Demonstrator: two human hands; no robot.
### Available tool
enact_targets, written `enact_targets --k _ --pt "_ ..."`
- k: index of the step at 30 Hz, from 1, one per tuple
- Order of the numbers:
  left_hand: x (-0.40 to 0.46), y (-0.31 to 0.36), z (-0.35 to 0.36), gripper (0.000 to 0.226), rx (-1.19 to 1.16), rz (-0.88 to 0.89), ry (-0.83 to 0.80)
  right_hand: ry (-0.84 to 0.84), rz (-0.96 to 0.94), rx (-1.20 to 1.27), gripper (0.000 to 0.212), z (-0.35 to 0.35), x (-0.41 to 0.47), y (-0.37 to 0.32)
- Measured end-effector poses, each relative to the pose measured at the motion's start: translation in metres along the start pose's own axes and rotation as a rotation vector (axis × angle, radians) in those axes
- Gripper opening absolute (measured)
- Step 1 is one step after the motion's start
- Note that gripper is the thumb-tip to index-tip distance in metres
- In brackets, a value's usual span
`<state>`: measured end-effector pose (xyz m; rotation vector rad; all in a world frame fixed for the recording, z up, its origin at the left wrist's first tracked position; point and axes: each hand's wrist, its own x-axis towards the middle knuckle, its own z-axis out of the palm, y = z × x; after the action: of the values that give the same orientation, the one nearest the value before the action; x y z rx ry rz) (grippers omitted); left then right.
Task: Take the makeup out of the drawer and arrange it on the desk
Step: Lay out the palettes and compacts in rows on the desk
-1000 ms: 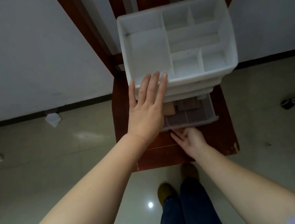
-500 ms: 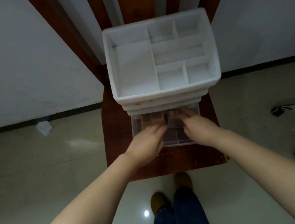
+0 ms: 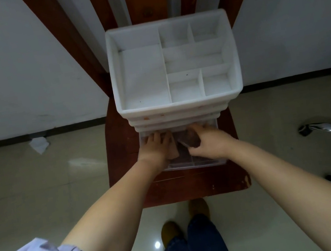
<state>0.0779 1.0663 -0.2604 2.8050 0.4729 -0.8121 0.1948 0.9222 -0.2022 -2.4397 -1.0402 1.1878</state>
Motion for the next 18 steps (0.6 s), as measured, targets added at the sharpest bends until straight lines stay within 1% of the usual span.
enact_targets --k 1,2,3,4,5,6,7,9,12,15,18 --pt "0.0 0.001 0.0 0.094 0.013 0.009 -0.01 -0.12 0.037 0.204 0.061 -0.01 -0.006 -0.003" --pt "-0.001 0.0 -0.001 0.096 0.012 0.023 -0.017 -0.277 0.059 0.395 0.056 -0.019 -0.014 -0.006" --pt "-0.003 -0.001 -0.004 0.097 -0.028 0.027 -0.021 -0.452 0.071 0.522 0.05 -0.024 -0.023 -0.008" --pt "-0.006 -0.004 -0.007 0.098 -0.096 0.02 -0.023 -0.624 0.074 0.569 0.047 -0.025 -0.032 -0.008" --pt "-0.011 -0.007 -0.011 0.098 -0.176 0.013 -0.018 -0.765 0.083 0.556 0.046 -0.022 -0.041 -0.008" --pt "-0.017 -0.01 -0.016 0.097 -0.249 0.021 -0.006 -0.855 0.112 0.502 0.05 -0.015 -0.047 -0.007" --pt "-0.022 -0.012 -0.021 0.095 -0.307 0.042 0.011 -0.886 0.154 0.429 0.057 -0.005 -0.053 -0.007" --pt "-0.034 -0.018 -0.029 0.093 -0.366 0.092 0.043 -0.821 0.215 0.277 0.073 0.017 -0.059 -0.007" --pt "-0.048 -0.022 -0.034 0.1 -0.358 0.084 0.068 -0.66 0.211 0.109 0.093 0.041 -0.055 -0.001" --pt "-0.06 -0.015 -0.037 0.105 -0.328 0.133 0.159 -0.543 0.182 0.071 0.099 0.052 -0.047 0.004" --pt "-0.081 -0.004 -0.048 0.108 -0.412 0.198 0.261 -0.455 0.146 -0.01 0.101 0.055 -0.045 0.003"
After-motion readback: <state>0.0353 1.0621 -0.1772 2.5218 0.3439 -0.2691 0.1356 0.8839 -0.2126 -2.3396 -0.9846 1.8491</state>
